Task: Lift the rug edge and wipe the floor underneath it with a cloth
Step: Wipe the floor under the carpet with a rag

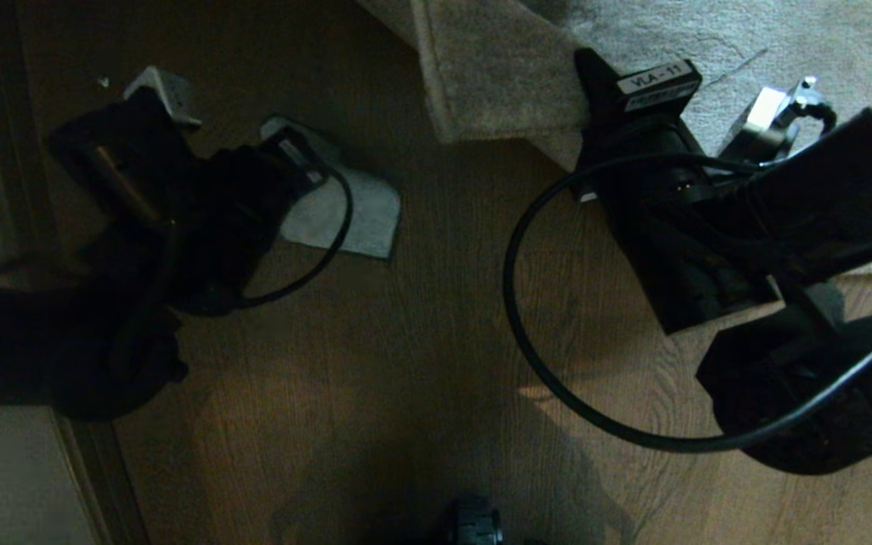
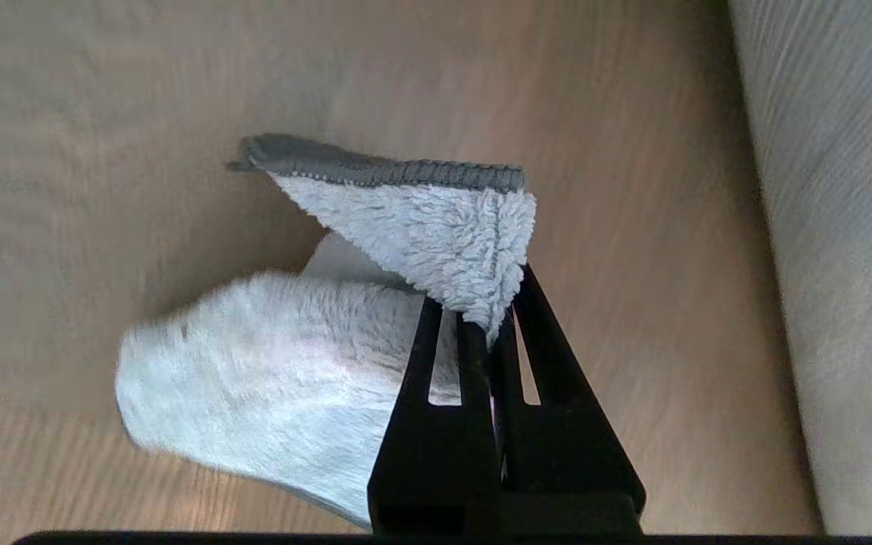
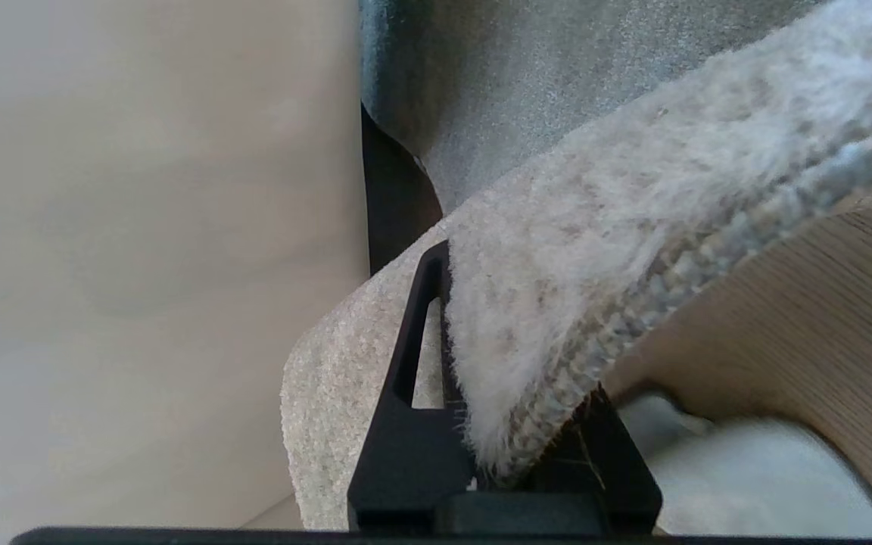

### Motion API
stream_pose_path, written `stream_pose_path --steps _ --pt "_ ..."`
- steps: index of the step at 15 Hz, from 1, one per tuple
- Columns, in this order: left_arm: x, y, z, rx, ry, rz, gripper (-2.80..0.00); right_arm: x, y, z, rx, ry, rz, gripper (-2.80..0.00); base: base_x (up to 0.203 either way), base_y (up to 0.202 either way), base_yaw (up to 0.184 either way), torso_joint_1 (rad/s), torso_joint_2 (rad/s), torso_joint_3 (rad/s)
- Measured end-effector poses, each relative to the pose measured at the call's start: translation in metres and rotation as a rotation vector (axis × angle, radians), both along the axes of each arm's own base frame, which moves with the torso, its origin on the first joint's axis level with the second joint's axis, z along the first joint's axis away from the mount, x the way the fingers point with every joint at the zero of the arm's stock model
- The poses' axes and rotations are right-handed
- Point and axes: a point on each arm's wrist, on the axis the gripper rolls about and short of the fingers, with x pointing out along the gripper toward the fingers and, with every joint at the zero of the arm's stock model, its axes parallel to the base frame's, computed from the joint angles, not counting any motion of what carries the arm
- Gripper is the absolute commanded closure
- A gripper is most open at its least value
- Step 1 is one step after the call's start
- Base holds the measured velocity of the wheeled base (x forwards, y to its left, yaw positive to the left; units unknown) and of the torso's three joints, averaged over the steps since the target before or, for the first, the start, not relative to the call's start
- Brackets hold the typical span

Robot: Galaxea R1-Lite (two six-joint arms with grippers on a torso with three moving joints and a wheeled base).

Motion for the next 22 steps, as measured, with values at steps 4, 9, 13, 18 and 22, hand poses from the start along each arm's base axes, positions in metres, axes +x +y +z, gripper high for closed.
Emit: stream_pose_path --steps 4,9,13,18,22 --pt "0.008 0.013 0.016 -0.027 -0.051 0.047 0.0 0.0 0.0 0.0 -0.001 0.0 -0.001 0.0 0.0 0.0 0.0 0.0 0.0 0.0" --pt "0.021 0.046 0.027 -0.039 -0.089 0.151 0.0 -0.001 -0.001 0.001 0.002 -0.002 -0.001 0.0 0.0 0.0 0.0 0.0 0.0 0.0" --pt "0.021 0.071 0.033 -0.042 -0.109 0.229 0.0 -0.002 -0.001 0.002 0.002 -0.004 -0.001 0.0 0.0 0.0 0.0 0.0 0.0 0.0" --pt "0.005 0.095 0.034 -0.036 -0.103 0.29 0.0 -0.002 -0.002 0.002 0.003 -0.005 0.0 0.0 0.0 0.0 0.0 0.0 0.0 0.0" --pt "-0.03 0.083 0.005 0.007 -0.006 0.223 0.0 -0.003 -0.003 0.004 0.005 -0.008 -0.001 0.0 0.0 0.0 0.0 0.0 0.0 0.0"
